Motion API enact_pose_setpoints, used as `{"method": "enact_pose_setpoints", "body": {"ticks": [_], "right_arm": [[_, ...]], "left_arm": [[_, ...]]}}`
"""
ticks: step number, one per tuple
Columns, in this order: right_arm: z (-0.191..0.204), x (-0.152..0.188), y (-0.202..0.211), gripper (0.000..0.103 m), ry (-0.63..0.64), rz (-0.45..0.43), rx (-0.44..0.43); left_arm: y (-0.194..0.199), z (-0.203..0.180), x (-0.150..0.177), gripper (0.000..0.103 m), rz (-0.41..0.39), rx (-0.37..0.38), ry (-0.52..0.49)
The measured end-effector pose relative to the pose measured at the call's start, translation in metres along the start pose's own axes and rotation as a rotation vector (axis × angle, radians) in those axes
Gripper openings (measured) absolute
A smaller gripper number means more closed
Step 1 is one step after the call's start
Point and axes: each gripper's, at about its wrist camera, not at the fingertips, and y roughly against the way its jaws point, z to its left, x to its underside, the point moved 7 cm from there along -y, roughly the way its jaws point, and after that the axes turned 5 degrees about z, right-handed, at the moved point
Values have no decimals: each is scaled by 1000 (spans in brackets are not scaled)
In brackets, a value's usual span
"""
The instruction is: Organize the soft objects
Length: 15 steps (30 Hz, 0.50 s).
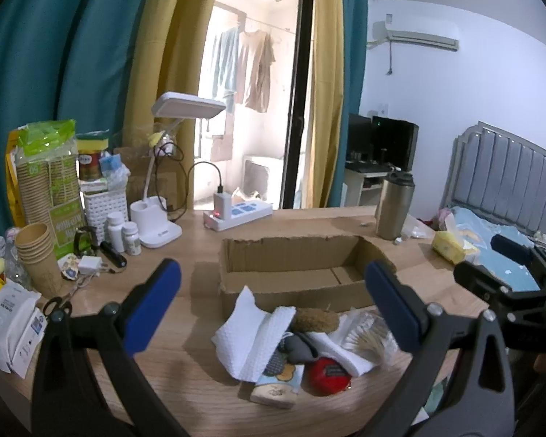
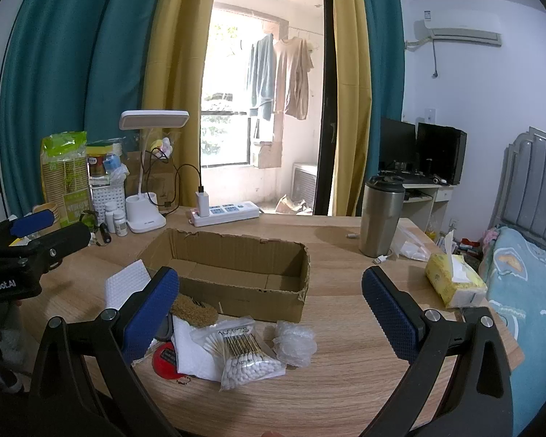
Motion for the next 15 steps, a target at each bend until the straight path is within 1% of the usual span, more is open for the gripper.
{"method": "enact_pose_setpoints", "body": {"ticks": [7, 15], "right_arm": [[-1, 0, 0, 102, -1, 1, -4], [1, 0, 1, 102, -2, 1, -9]], "left_arm": [[-1, 2, 0, 102, -11, -37, -10], [-3, 3, 2, 102, -7, -39, -7]]}}
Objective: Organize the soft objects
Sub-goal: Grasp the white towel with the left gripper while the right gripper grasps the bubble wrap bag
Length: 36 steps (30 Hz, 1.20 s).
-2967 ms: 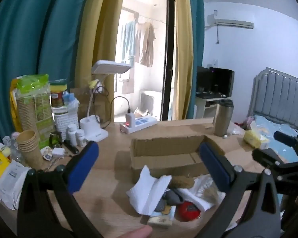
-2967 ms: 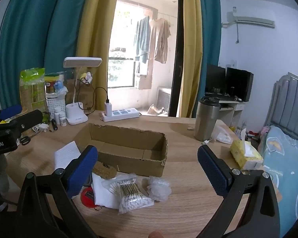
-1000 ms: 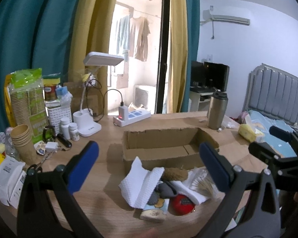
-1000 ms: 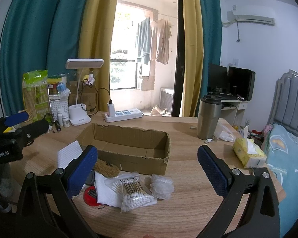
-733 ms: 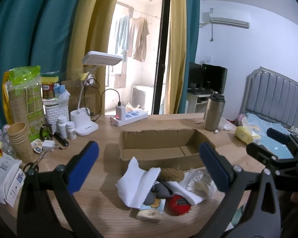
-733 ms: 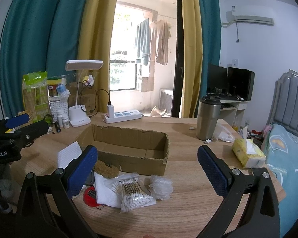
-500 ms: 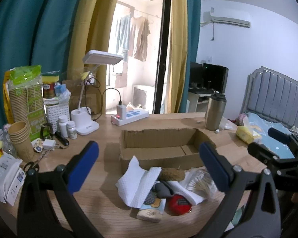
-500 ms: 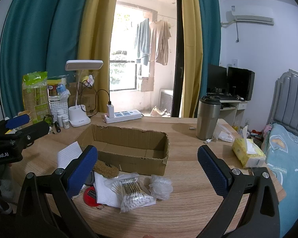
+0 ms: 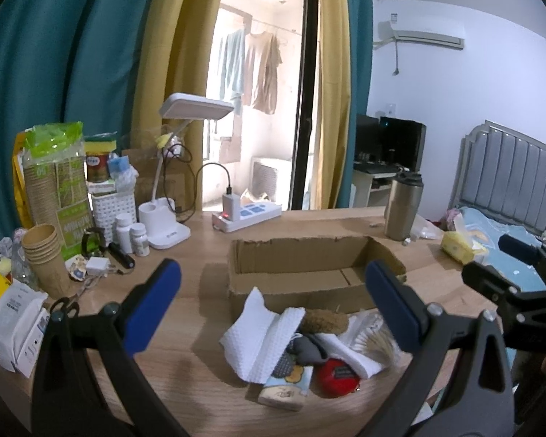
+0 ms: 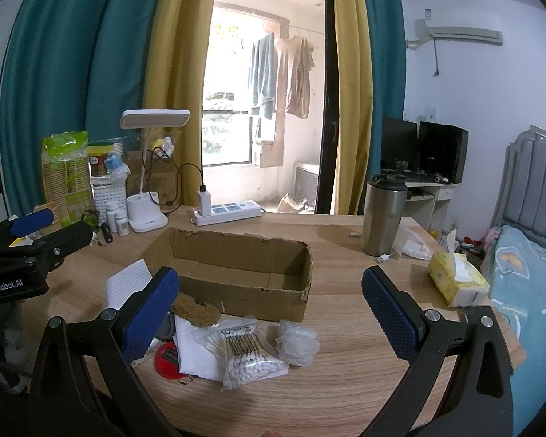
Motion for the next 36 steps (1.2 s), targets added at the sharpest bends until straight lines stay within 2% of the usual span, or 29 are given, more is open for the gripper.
{"method": "enact_pose_setpoints", "body": {"ticks": [6, 11, 18, 23, 27, 29, 30, 36], "right_arm": [[-1, 2, -3, 102, -1, 6, 5], [-13, 14, -20, 102, -21, 46, 29], [-27, 36, -55, 102, -54, 123, 53], [-47, 55, -80, 102, -92, 174, 43], [-56, 64, -95, 102, -121, 209, 24], [-58, 69, -105, 102, -127, 231, 11], [-57, 70, -107, 102, -127, 238, 8], [-58, 83, -126, 95, -160, 303, -19]], "left_arm": [[-14, 5, 12, 102, 54, -13, 0], [-45, 22, 33, 102, 171, -54, 4], [-78, 33, 59, 102, 279, -69, 17], [-100, 39, 71, 102, 341, -67, 26], [-115, 35, 85, 101, 405, -16, 36], [-119, 33, 92, 85, 437, -1, 37], [-122, 33, 97, 73, 459, 0, 39], [-124, 33, 102, 70, 480, 38, 65]]}}
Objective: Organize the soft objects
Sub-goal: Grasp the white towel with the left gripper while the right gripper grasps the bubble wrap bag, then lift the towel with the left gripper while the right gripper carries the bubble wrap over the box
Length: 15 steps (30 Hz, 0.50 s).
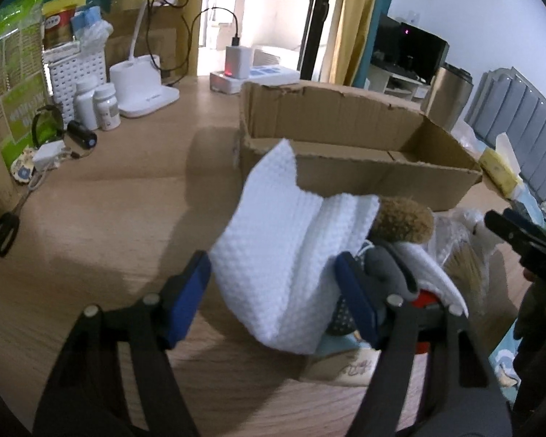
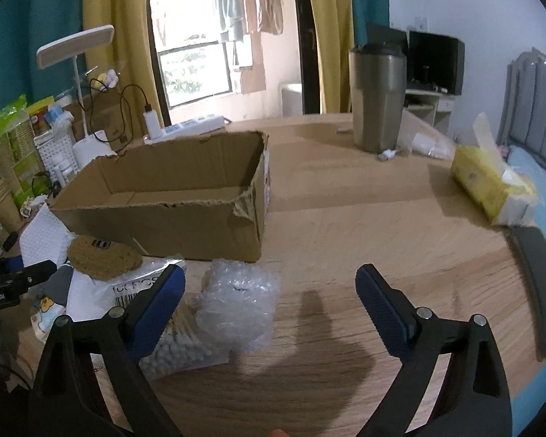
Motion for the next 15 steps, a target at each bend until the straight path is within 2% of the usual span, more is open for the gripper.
{"method": "enact_pose_setpoints", "body": {"ticks": [2, 6, 8, 9, 10, 15], "right_arm": [[3, 2, -3, 86, -4, 19, -22], [10, 7, -8, 57, -4, 60, -52], [13, 10, -11, 49, -3, 81, -68], [15, 12, -12, 44, -2, 93, -74], [16, 13, -12, 43, 1, 95, -75], [15, 10, -2, 41, 0, 70, -88]], "left_arm": [[-1, -1, 1, 61, 8, 38, 10], [1, -4, 1, 43, 16, 78, 11], [4, -7, 2, 37, 16, 97, 7], [5, -8, 2, 31, 17, 105, 3], [6, -10, 3, 25, 15, 113, 2], [18, -12, 0, 16, -13, 128, -11]]}}
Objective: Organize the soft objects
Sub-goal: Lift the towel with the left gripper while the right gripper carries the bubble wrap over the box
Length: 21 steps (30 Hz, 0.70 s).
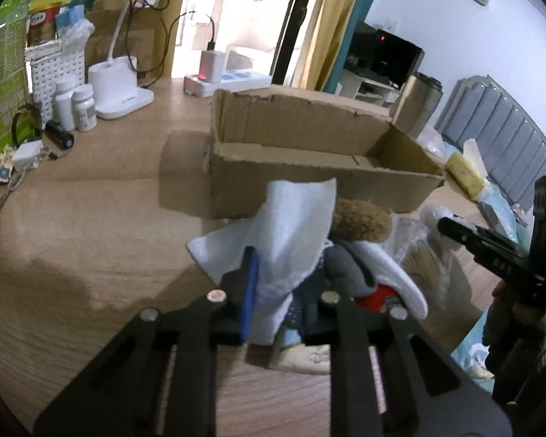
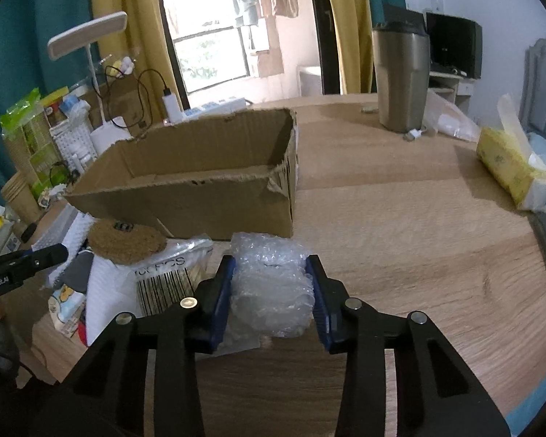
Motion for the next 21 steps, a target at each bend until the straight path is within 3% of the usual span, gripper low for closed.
{"method": "enact_pose_setpoints", "body": {"ticks": [6, 15, 21], "right_arm": [[7, -9, 15, 41, 26, -46, -5], [15, -27, 44, 41, 62, -127, -7], [15, -33, 56, 41, 73, -157, -2]], "left_arm": [[13, -1, -7, 10, -26, 26, -2], [58, -9, -37, 9, -168, 26, -53], [76, -3, -48, 9, -193, 63, -27]]}}
